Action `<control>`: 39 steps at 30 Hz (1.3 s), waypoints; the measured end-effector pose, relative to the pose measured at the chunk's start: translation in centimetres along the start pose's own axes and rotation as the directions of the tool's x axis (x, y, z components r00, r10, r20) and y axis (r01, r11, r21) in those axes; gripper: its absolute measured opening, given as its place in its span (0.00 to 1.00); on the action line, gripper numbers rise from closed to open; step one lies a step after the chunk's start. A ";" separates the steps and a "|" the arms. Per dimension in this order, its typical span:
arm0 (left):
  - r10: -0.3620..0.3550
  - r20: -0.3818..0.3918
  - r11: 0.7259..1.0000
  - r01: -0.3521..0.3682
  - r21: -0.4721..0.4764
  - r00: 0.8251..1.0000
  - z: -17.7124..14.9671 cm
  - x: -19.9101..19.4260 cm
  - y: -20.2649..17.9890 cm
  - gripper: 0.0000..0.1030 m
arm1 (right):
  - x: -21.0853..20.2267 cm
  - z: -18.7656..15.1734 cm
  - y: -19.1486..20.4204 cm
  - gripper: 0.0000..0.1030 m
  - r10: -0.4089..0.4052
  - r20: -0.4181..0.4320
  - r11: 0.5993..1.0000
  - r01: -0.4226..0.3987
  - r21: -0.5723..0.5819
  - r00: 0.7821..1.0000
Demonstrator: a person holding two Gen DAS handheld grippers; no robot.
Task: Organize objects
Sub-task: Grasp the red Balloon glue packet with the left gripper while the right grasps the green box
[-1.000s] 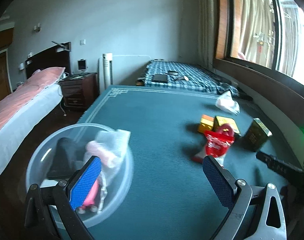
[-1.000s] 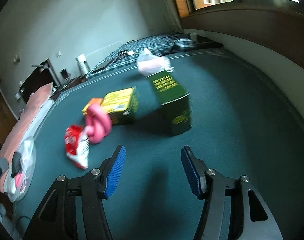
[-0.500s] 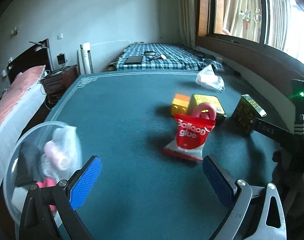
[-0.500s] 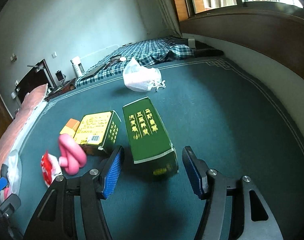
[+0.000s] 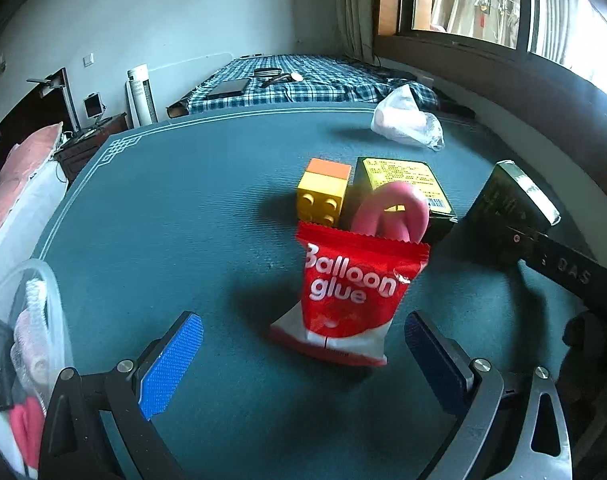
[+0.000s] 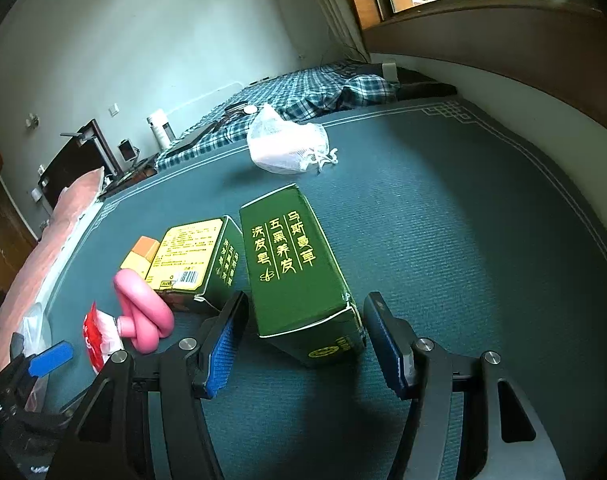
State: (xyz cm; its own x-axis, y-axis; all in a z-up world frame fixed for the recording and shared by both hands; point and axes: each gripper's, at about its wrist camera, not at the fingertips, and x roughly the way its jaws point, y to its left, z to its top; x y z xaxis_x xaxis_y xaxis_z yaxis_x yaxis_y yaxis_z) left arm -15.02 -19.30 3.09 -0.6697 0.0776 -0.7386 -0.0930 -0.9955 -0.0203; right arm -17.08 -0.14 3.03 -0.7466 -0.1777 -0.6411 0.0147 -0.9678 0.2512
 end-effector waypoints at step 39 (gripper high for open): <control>-0.027 0.112 0.997 0.035 -0.075 0.993 -1.1 -3.1 1.5 0.44 | -0.4 -0.4 0.4 0.36 0.003 0.019 1.000 -0.003 0.000 1.000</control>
State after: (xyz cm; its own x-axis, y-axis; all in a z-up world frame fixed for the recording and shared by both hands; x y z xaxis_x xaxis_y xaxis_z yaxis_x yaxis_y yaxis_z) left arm -12.32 -21.09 4.61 -0.7452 0.1100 -0.6577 -0.0608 -0.9934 -0.0973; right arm -16.54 -0.50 3.11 -0.7591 -0.1773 -0.6264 0.0171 -0.9673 0.2530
